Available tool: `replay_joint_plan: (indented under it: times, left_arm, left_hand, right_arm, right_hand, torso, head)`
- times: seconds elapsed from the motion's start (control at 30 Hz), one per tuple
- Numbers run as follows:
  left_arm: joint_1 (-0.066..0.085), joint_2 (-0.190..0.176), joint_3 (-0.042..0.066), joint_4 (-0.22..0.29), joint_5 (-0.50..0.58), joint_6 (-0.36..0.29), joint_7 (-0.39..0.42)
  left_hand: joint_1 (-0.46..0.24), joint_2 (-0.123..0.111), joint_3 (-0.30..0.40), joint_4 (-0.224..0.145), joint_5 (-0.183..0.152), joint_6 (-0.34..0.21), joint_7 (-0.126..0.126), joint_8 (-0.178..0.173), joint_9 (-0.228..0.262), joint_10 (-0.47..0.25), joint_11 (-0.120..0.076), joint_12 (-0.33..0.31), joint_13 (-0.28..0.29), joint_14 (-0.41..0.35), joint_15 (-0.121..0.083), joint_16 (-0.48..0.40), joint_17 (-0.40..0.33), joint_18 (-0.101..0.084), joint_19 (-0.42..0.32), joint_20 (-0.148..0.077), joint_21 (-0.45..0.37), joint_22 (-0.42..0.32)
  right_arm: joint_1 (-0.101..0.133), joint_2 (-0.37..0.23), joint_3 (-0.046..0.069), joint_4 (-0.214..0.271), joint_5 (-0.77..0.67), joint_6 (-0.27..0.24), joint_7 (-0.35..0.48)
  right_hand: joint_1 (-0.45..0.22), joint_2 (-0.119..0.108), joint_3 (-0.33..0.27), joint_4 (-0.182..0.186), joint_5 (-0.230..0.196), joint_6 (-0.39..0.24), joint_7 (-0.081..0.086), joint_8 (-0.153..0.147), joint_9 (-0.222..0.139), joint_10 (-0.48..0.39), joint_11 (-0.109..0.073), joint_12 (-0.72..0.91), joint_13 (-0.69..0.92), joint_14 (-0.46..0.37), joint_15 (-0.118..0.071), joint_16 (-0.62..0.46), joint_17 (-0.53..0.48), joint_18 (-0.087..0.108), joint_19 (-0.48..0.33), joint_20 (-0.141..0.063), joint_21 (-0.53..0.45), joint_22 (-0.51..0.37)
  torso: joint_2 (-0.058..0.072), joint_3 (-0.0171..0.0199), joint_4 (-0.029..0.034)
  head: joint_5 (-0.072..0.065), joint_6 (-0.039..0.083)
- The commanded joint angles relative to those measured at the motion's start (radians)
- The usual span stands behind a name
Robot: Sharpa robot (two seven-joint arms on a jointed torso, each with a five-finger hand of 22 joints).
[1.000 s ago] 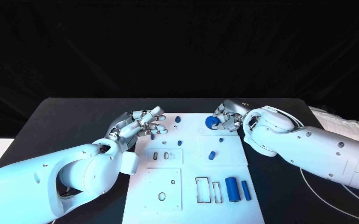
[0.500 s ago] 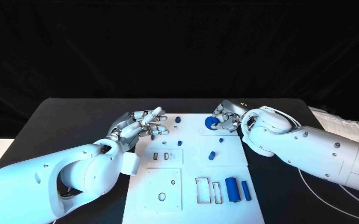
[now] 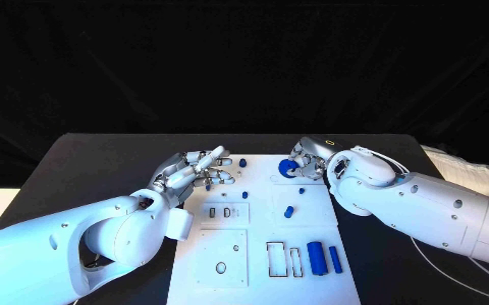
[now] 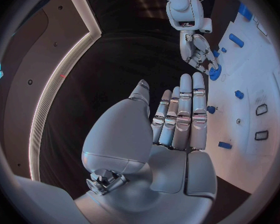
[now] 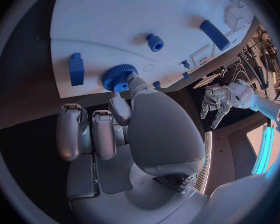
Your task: Assemble the parts on the task board
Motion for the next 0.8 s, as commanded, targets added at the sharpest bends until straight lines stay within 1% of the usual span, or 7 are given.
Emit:
replay_joint_plan:
  times: [0.03,0.13,0.2,0.27,0.4,0.57,0.8]
  left_arm:
    - [0.001,0.001,0.001,0.002,0.001,0.035,0.009]
    - [0.001,0.001,0.001,0.001,0.001,0.034,0.008]
    - [0.001,0.000,0.001,-0.001,-0.001,0.034,0.008]
    - [0.001,0.000,0.001,-0.003,-0.003,0.034,0.007]
    - [0.001,-0.001,0.001,-0.006,-0.005,0.034,0.007]
    - [0.001,-0.006,0.001,-0.014,-0.005,0.034,0.008]
    - [0.002,-0.017,0.001,-0.034,-0.022,0.015,0.014]
  left_hand:
    - [0.001,0.005,-0.002,-0.005,-0.004,-0.007,0.000,-0.006,-0.001,-0.006,0.000,-0.003,0.000,-0.008,0.002,-0.003,0.001,0.001,-0.006,-0.002,-0.005,-0.001]
    - [0.001,0.005,-0.002,-0.006,-0.003,-0.007,0.000,-0.006,-0.001,-0.006,0.000,-0.003,0.000,-0.008,0.002,-0.003,0.001,0.001,-0.006,-0.002,-0.005,-0.001]
    - [0.001,0.005,-0.002,-0.006,-0.003,-0.007,0.000,-0.006,-0.001,-0.006,0.000,-0.003,0.000,-0.008,0.002,-0.003,0.001,0.001,-0.006,-0.002,-0.005,-0.001]
    - [0.001,0.005,-0.002,-0.006,-0.003,-0.007,0.000,-0.006,-0.001,-0.006,0.000,-0.003,0.000,-0.008,0.002,-0.003,0.001,0.001,-0.006,-0.002,-0.005,-0.001]
    - [0.002,0.006,-0.002,-0.006,-0.003,-0.008,0.001,-0.007,-0.001,-0.007,0.000,-0.003,0.000,-0.008,0.002,-0.003,0.002,0.001,-0.007,-0.002,-0.005,-0.001]
    - [0.002,0.006,-0.002,-0.006,-0.003,-0.008,0.001,-0.007,-0.001,-0.007,0.000,-0.003,0.000,-0.008,0.002,-0.003,0.002,0.001,-0.007,-0.002,-0.005,-0.001]
    - [0.005,0.006,-0.001,-0.009,-0.003,-0.009,0.001,-0.007,-0.001,-0.008,0.000,-0.003,0.000,-0.009,0.002,-0.004,0.003,0.001,-0.008,-0.002,-0.005,-0.001]
  right_arm:
    - [-0.010,0.000,-0.006,0.011,-0.058,-0.053,-0.009]
    - [-0.011,-0.001,-0.006,0.026,-0.046,-0.122,0.013]
    - [-0.011,-0.002,-0.006,0.039,-0.037,-0.154,0.026]
    - [-0.011,-0.003,-0.005,0.053,-0.028,-0.170,0.034]
    - [-0.011,0.000,-0.005,0.079,-0.020,-0.178,0.041]
    - [-0.011,0.019,-0.004,0.103,-0.018,-0.166,0.041]
    - [-0.011,0.068,-0.005,0.101,-0.032,-0.145,0.033]
  right_hand:
    - [0.035,0.025,0.022,-0.009,-0.002,0.035,-0.018,0.014,0.013,0.010,-0.015,0.017,0.014,0.070,-0.009,0.007,0.078,-0.012,0.011,-0.003,0.010,0.013]
    - [0.022,0.023,0.026,-0.004,-0.003,0.040,-0.019,0.014,0.014,0.012,-0.016,0.018,0.017,0.070,-0.010,0.006,0.076,-0.013,0.015,-0.006,0.012,0.020]
    - [0.011,0.019,0.027,-0.001,-0.004,0.043,-0.020,0.014,0.014,0.012,-0.017,0.015,0.016,0.069,-0.011,0.006,0.076,-0.014,0.017,-0.007,0.014,0.023]
    - [0.005,0.016,0.028,0.001,-0.005,0.043,-0.020,0.013,0.015,0.012,-0.017,0.014,0.017,0.070,-0.011,0.006,0.076,-0.014,0.018,-0.008,0.015,0.025]
    - [-0.014,0.006,0.029,0.009,0.013,0.037,-0.019,0.006,0.013,0.012,-0.016,0.009,0.017,0.069,-0.011,0.006,0.076,-0.015,0.019,-0.008,0.016,0.027]
    - [-0.018,0.002,0.030,0.010,0.019,0.035,-0.018,0.003,0.012,0.011,-0.015,0.006,0.016,0.069,-0.011,0.005,0.075,-0.015,0.019,-0.008,0.016,0.028]
    - [-0.021,0.001,0.031,0.011,0.019,0.033,-0.017,0.000,0.012,0.011,-0.015,0.006,0.016,0.069,-0.010,0.005,0.075,-0.015,0.019,-0.008,0.016,0.028]
  torso:
    - [0.000,0.0001,0.0018]
    - [0.000,-0.0002,0.0028]
    - [0.001,-0.0001,0.0029]
    - [0.000,-0.0003,0.0032]
    - [0.001,-0.0005,0.0010]
    - [0.001,-0.0006,0.0020]
    - [0.001,-0.0006,0.0023]
  head:
    - [-0.003,0.002]
    - [-0.002,0.004]
    - [-0.001,0.004]
    - [0.000,0.004]
    - [0.002,0.005]
    - [0.004,0.003]
    - [0.004,0.001]
